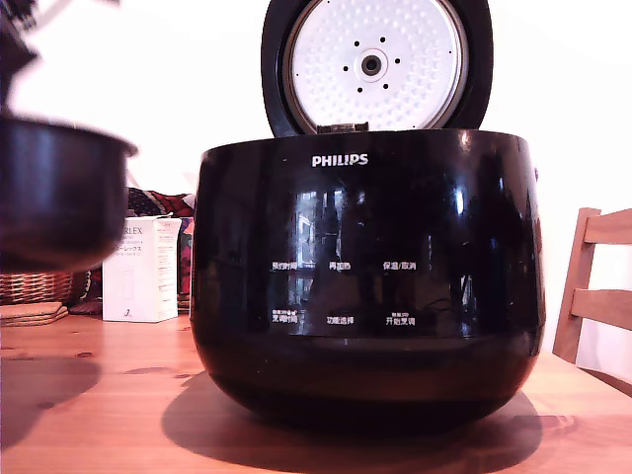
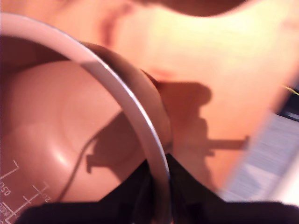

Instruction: Pick up the metallic pot next to the rice cooker

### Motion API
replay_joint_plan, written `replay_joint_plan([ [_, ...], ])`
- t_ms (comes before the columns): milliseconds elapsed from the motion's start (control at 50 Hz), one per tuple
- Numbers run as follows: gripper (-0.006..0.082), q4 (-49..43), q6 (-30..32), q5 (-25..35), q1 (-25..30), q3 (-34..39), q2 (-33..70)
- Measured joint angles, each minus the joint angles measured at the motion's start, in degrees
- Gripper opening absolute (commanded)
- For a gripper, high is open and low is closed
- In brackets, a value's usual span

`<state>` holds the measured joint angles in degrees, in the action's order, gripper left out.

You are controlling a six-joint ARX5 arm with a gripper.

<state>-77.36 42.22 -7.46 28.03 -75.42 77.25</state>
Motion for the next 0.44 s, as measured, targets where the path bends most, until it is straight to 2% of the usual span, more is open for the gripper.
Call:
replay_joint_plan([
  [140,-0.0021,-2.0,-2.2,-0.5,0.9,-1.2,-1.0],
  [440,-0.0021,-1.0,-3.1,-1.3,3.1,-9.2,-2.2],
])
